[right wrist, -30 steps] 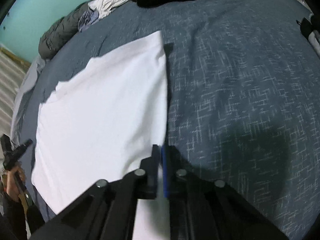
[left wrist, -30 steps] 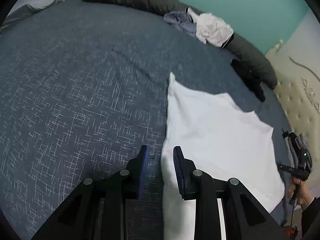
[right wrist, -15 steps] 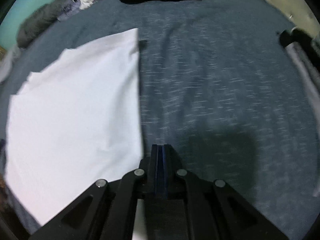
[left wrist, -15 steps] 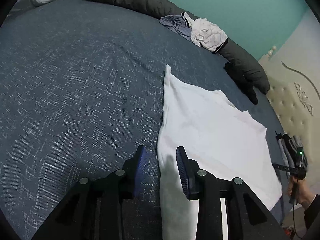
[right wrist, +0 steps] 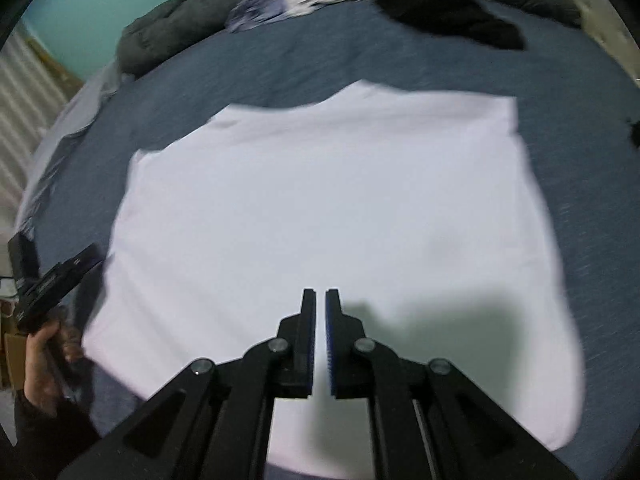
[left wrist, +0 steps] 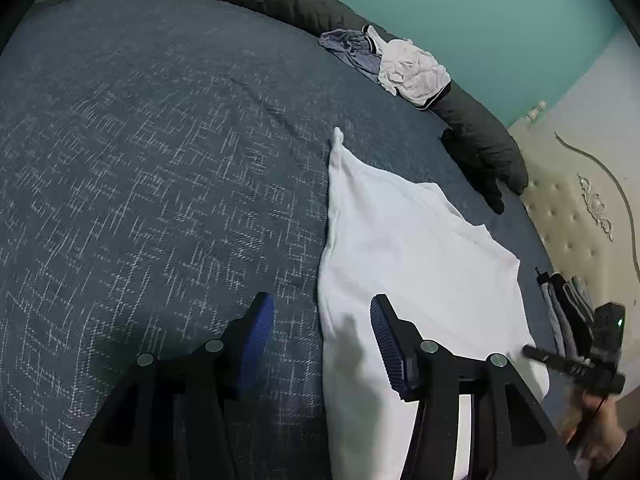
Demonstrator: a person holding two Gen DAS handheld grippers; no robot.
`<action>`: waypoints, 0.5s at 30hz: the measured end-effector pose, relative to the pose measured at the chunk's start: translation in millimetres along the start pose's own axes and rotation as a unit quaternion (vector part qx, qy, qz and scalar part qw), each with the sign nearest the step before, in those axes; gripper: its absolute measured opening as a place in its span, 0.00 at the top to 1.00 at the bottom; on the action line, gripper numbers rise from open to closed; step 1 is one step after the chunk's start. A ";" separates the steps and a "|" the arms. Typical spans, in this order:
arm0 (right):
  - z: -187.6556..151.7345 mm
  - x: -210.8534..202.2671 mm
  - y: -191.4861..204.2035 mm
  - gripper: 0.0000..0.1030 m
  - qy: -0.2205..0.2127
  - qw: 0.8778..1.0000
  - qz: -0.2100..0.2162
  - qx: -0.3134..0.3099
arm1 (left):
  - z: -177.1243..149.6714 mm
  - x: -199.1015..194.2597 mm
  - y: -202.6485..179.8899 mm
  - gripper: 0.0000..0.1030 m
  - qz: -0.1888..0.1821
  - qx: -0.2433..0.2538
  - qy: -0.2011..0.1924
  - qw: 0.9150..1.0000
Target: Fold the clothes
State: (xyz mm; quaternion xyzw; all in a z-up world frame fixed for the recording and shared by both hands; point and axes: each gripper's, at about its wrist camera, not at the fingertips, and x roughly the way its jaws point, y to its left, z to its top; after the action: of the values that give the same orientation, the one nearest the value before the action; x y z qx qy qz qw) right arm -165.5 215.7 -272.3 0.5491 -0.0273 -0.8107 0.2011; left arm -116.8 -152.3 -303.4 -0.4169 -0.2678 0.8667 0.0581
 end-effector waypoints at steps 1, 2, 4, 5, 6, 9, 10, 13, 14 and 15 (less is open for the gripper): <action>-4.7 7.3 11.2 0.96 0.002 1.000 0.004 0.002 | -0.9 -0.9 1.5 0.47 -0.001 -0.002 0.000 1.000; -9.6 12.4 17.1 0.96 0.006 1.000 0.005 0.004 | -2.0 -2.9 3.7 0.47 -0.002 -0.005 -0.001 1.000; -19.2 24.2 26.6 0.96 0.017 1.000 0.002 0.002 | -3.1 -7.1 7.1 0.46 -0.004 -0.007 -0.002 1.000; -23.5 34.5 30.2 0.96 0.029 1.000 -0.006 -0.004 | -3.3 -9.1 8.6 0.46 -0.005 -0.008 -0.003 1.000; -28.0 45.2 32.7 0.96 0.042 0.999 -0.016 -0.010 | -3.3 -10.8 10.1 0.46 -0.005 -0.010 -0.005 1.000; -35.6 57.6 36.2 0.96 0.042 0.998 -0.033 -0.022 | -4.4 -13.0 15.8 0.45 -0.012 -0.021 -0.006 1.000; -37.2 59.8 37.0 0.97 0.039 0.998 -0.037 -0.025 | -5.1 -13.3 17.3 0.45 -0.012 -0.024 -0.005 1.000; -40.3 61.1 40.9 0.98 0.033 0.998 -0.050 -0.034 | -7.0 -16.0 17.5 0.45 -0.009 -0.022 -0.005 1.000; -39.2 59.6 40.9 0.98 0.035 0.998 -0.050 -0.032 | -7.6 -17.4 17.2 0.45 -0.008 -0.021 -0.006 1.000; -37.0 57.2 39.7 0.98 0.041 0.998 -0.047 -0.025 | -8.3 -18.2 17.0 0.45 -0.008 -0.021 -0.006 1.000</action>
State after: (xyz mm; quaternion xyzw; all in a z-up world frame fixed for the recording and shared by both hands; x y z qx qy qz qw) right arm -138.4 165.4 -326.6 0.5770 0.0271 -0.7968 0.1770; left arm -96.7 -169.2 -303.7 -0.4107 -0.2893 0.8629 0.0543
